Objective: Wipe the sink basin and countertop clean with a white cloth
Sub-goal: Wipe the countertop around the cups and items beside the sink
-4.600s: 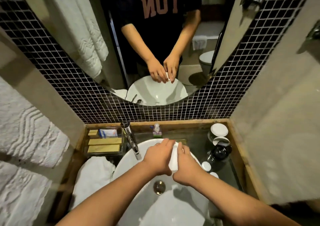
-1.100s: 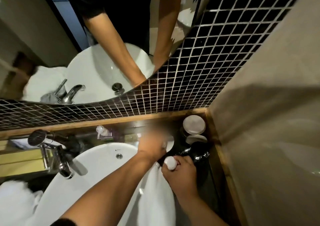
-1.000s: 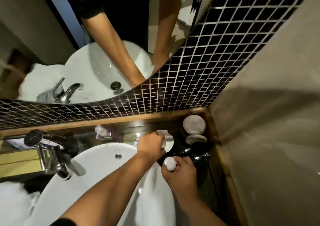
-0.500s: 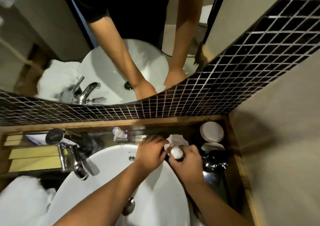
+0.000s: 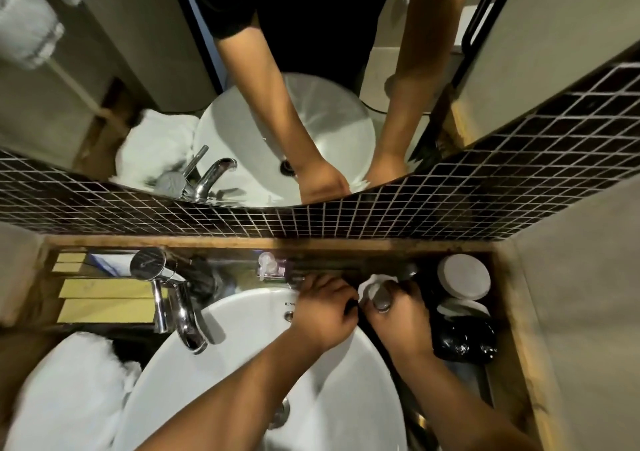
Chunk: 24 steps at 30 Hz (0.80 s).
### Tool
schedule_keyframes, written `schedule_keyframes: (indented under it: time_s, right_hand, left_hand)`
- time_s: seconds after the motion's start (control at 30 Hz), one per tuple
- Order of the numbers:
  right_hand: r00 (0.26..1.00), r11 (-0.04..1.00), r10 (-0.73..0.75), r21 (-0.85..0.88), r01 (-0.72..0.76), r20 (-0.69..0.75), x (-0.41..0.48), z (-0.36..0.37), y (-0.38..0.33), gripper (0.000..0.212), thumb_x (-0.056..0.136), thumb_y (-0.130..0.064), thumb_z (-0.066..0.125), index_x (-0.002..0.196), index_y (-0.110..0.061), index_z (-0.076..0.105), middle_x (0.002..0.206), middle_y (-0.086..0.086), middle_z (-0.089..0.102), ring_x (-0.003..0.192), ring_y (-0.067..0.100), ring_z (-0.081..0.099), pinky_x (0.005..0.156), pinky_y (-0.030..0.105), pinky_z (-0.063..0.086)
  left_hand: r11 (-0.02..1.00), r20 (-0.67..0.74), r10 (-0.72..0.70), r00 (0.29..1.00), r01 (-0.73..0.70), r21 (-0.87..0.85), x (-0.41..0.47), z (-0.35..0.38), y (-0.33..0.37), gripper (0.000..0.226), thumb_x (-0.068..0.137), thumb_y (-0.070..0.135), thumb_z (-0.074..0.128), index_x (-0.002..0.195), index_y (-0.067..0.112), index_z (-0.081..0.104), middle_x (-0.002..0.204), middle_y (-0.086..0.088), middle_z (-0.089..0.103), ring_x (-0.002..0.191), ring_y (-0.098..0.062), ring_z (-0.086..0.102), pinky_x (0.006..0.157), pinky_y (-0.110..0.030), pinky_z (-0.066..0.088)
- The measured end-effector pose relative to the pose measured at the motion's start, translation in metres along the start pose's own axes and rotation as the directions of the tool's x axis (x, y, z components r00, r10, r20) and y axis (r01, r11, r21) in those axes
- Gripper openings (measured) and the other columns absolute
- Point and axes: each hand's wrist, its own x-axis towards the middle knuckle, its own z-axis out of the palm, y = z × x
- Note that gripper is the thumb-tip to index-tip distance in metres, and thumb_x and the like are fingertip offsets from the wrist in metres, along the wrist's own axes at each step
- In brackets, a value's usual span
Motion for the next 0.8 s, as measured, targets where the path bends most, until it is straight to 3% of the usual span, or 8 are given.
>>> schedule_keyframes:
  time_s: [0.17,0.33,0.47,0.6,0.7,0.8]
  right_hand:
    - [0.998,0.999,0.001,-0.048,0.002,0.062,0.000,-0.003,0.003,0.032,0.081,-0.034,0.071,0.105,-0.013,0.068,0.104,0.014,0.061,0.077,0.032,0.066,0.061,0.027,0.041]
    - [0.989,0.995,0.056,-0.092,-0.044,0.140,-0.004,-0.010,0.004,0.044,0.089,-0.041,0.065,0.126,-0.018,0.060,0.119,0.011,0.056,0.098,0.032,0.067,0.075,0.036,0.053]
    - [0.989,0.999,0.036,-0.029,-0.032,0.141,-0.022,-0.021,0.008,0.052,0.088,-0.036,0.068,0.134,-0.021,0.049,0.130,0.008,0.051,0.106,0.032,0.065,0.081,0.039,0.054]
    - [0.990,0.999,0.008,-0.046,-0.001,0.144,-0.067,-0.026,0.030,0.027,0.096,-0.024,0.058,0.123,-0.026,0.058,0.125,0.001,0.060,0.099,0.023,0.067,0.075,0.033,0.055]
    - [0.978,0.993,0.020,-0.119,0.005,0.207,-0.119,-0.025,0.062,0.028,0.099,-0.020,0.053,0.125,-0.030,0.056,0.129,-0.004,0.058,0.099,0.018,0.068,0.076,0.026,0.052]
    - [0.981,0.994,0.054,-0.104,-0.035,0.187,-0.166,-0.024,0.099,0.036,0.097,-0.023,0.055,0.132,-0.029,0.055,0.131,-0.002,0.058,0.110,0.019,0.063,0.084,0.028,0.050]
  left_hand:
    - [0.998,0.064,-0.014,0.998,0.010,0.060,-0.001,0.005,0.002,0.034,0.077,0.035,0.057,0.104,0.027,0.075,0.101,0.007,0.072,0.097,-0.021,0.061,0.091,-0.040,0.043]
    - [0.981,0.170,-0.036,0.985,0.003,0.195,-0.002,-0.005,0.013,0.034,0.087,0.038,0.049,0.113,0.031,0.069,0.111,0.010,0.070,0.107,-0.017,0.057,0.100,-0.039,0.032]
    - [0.971,0.245,-0.043,0.969,-0.017,0.239,-0.008,-0.019,0.030,0.042,0.091,0.040,0.044,0.128,0.029,0.061,0.121,0.006,0.065,0.117,-0.020,0.051,0.105,-0.041,0.025]
    - [0.971,0.283,-0.027,0.959,-0.042,0.236,-0.020,-0.030,0.056,0.038,0.089,0.034,0.049,0.124,0.028,0.062,0.124,0.003,0.062,0.120,-0.021,0.049,0.106,-0.041,0.020]
    - [0.975,0.297,-0.030,0.954,-0.037,0.217,-0.040,-0.027,0.079,0.032,0.087,0.034,0.047,0.113,0.030,0.066,0.118,0.007,0.063,0.113,-0.018,0.052,0.103,-0.039,0.025]
    - [0.973,0.319,0.019,0.948,-0.091,0.213,-0.066,-0.013,0.103,0.031,0.089,0.039,0.043,0.110,0.031,0.065,0.114,0.010,0.065,0.108,-0.016,0.054,0.096,-0.035,0.031]
